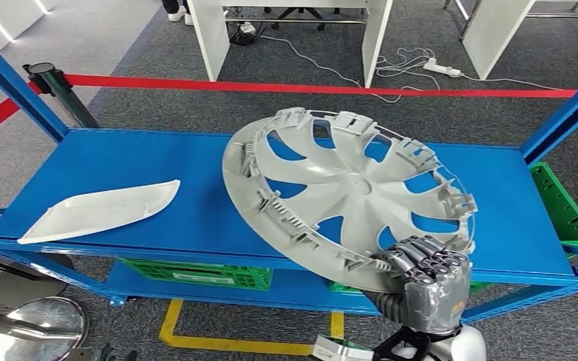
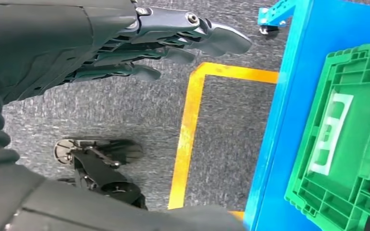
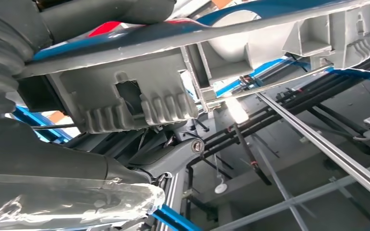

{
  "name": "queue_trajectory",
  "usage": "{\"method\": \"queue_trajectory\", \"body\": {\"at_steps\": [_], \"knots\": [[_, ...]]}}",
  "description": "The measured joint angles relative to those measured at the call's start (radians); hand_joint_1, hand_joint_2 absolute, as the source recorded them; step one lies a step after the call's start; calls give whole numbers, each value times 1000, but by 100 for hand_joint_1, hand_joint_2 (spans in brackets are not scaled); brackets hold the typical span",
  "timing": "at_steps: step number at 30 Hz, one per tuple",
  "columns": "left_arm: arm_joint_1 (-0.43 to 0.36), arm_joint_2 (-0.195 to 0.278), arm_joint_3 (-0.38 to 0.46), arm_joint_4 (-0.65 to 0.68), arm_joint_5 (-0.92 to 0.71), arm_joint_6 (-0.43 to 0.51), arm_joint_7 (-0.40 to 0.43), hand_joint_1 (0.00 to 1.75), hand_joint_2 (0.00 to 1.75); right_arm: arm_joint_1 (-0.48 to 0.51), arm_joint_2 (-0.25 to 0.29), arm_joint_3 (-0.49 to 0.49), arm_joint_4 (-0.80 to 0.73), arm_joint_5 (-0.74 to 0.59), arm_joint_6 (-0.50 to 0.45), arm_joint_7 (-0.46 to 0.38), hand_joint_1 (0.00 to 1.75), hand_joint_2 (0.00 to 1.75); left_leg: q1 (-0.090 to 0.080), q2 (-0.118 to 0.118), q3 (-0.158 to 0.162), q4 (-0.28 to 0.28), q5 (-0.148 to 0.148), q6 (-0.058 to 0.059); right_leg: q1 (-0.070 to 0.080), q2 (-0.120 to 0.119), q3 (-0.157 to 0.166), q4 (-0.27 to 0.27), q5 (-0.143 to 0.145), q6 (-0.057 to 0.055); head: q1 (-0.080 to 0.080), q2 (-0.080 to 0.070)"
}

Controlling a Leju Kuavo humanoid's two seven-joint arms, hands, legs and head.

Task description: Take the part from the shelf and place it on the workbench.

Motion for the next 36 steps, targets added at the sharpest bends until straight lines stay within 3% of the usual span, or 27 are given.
{"method": "queue_trajectory", "body": {"at_steps": [6, 8, 10, 12, 13, 14, 15, 17, 19, 22, 24, 26, 28, 29, 30, 33, 34, 36], "knots": [[0, -2, -41, -20, 27, 15, 0, 0, 175, 0, 0, 18, -3, -4, 0, 0, 175, 175, -4, 0, 1, 0, -1, 13, -5, -1, 3, -7, 4, 10, 0, 0], [0, -5, -49, -24, 33, 15, 0, 0, 175, 0, 1, 22, -4, -7, 0, 0, 175, 175, 1, 2, 7, -15, 9, 20, -3, -1, -2, 4, -9, 15, 1, 0], [0, -9, -59, -28, 51, 15, -1, 0, 175, 1, 1, 26, -3, -23, 0, -1, 175, 175, 7, 5, 12, -27, 18, 25, -4, -2, -38, 82, -62, 20, 4, 0], [3, -10, -75, -33, 80, 15, -1, 0, 175, 2, -2, 33, 4, -59, 0, -1, 175, 175, 8, 6, 10, -28, 18, 27, -8, -3, -95, 208, -122, 26, 7, 0], [5, -11, -84, -36, 93, 14, -1, 0, 175, 2, -4, 37, 12, -79, 0, 0, 175, 175, 8, 6, 10, -27, 19, 26, -10, -3, -114, 247, -131, 30, 7, 0], [8, -11, -93, -38, 103, 12, -1, 0, 175, 2, -7, 41, 21, -98, 0, 0, 175, 175, 9, 6, 9, -27, 19, 25, -13, -4, -117, 252, -121, 33, 7, 0], [11, -12, -103, -40, 113, 11, -1, 0, 175, 2, -10, 46, 30, -113, 0, 0, 175, 175, 10, 6, 9, -26, 19, 23, -16, -5, -101, 217, -91, 36, 7, 0], [15, -13, -123, -44, 131, 10, -1, 0, 175, 1, -17, 60, 47, -132, 1, 0, 175, 175, 12, 4, 7, -19, 18, 12, -21, -3, -38, 87, -26, 41, 8, 0], [16, -11, -142, -49, 146, 11, -1, 0, 175, 1, -24, 74, 60, -140, 1, 0, 175, 175, 10, 1, -1, -8, 19, -2, -22, 3, -1, 9, 1, 36, 7, 0], [18, -8, -162, -53, 156, 11, -1, 0, 175, 1, -29, 85, 73, -142, 1, 0, 175, 175, 12, 0, -10, -4, 26, -18, -19, 4, -6, 7, 11, 15, 7, 0], [20, -6, -173, -54, 158, 12, -1, 0, 175, 0, -31, 91, 81, -143, 1, 0, 175, 175, 14, 5, -23, 28, -9, -27, -21, -1, -14, 6, 21, -1, 6, 0], [19, -7, -185, -55, 162, 13, -1, 0, 175, -1, -33, 95, 87, -142, 1, 0, 175, 175, 17, 11, -59, 132, -89, -36, -21, -9, -28, 5, 33, -13, 3, 0], [18, -7, -196, -56, 167, 16, -1, 0, 175, -2, -37, 99, 94, -138, 1, 2, 175, 175, 20, 13, -89, 243, -149, -40, -18, -15, -45, 6, 45, -17, 3, 0], [17, -6, -201, -57, 170, 18, -1, 0, 175, -2, -39, 102, 97, -134, 1, 4, 175, 175, 20, 13, -84, 259, -154, -40, -17, -17, -53, 6, 51, -17, 3, 0], [16, -6, -205, -57, 173, 20, -1, 0, 175, -3, -41, 106, 100, -131, 1, 7, 175, 175, 20, 13, -59, 234, -140, -38, -17, -18, -61, 6, 57, -16, 3, 0], [8, -3, -218, -57, 179, 22, -1, 0, 175, -7, -47, 117, 106, -126, 1, 19, 175, 175, 17, 13, 71, 33, -76, -25, -14, -19, -78, 6, 76, -8, 4, 0], [4, -2, -221, -57, 182, 22, -1, 0, 175, -8, -49, 120, 108, -126, 1, 25, 175, 175, 15, 13, 96, -13, -68, -22, -14, -20, -82, 6, 83, -3, 4, 0], [0, -1, -226, -57, 191, 23, -1, 0, 175, -12, -55, 129, 110, -127, 1, 41, 175, 175, 10, 12, 101, -36, -62, -15, -14, -21, -87, 1, 98, 10, 4, 0]]}}
